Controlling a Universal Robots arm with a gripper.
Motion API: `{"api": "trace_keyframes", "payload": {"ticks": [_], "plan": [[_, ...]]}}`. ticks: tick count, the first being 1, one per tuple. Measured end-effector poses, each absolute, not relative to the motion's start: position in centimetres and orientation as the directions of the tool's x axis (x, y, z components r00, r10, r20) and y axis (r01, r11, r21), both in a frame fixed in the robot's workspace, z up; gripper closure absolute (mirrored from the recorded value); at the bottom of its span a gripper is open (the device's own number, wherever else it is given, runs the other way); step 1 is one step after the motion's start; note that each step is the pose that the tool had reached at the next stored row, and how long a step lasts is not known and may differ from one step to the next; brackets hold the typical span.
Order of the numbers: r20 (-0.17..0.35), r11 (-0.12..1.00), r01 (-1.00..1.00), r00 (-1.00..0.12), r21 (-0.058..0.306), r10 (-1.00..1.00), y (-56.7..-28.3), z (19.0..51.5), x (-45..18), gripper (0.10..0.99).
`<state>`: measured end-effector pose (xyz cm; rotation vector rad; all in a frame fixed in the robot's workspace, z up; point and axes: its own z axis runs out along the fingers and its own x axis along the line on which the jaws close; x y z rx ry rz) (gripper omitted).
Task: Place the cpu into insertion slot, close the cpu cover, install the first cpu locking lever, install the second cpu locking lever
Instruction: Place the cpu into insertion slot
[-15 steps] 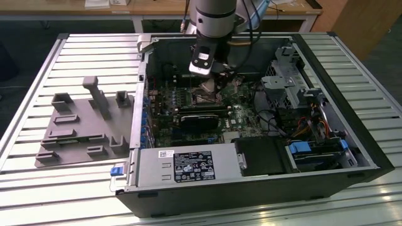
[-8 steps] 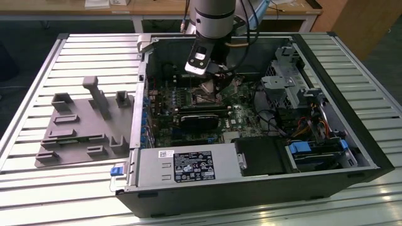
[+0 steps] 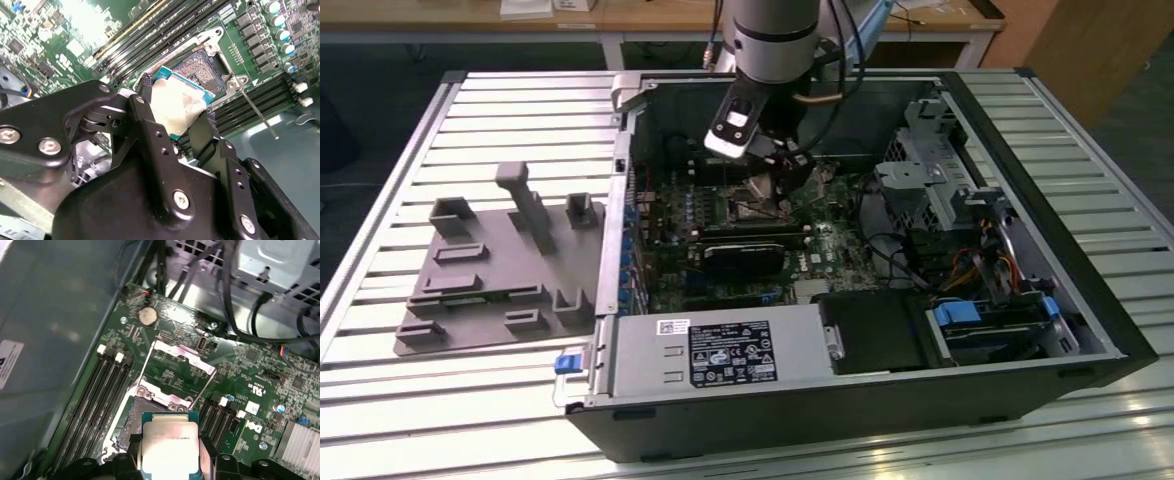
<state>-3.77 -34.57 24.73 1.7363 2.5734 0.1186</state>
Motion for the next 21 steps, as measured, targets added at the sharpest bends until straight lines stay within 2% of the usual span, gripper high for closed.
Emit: {"api": "trace_keyframes", "payload": {"ticks": [21], "plan": [[0.014, 0.068, 0.994, -0.069, 0.083, 0.997, -34.5, 24.1, -3.9, 0.549]]}}
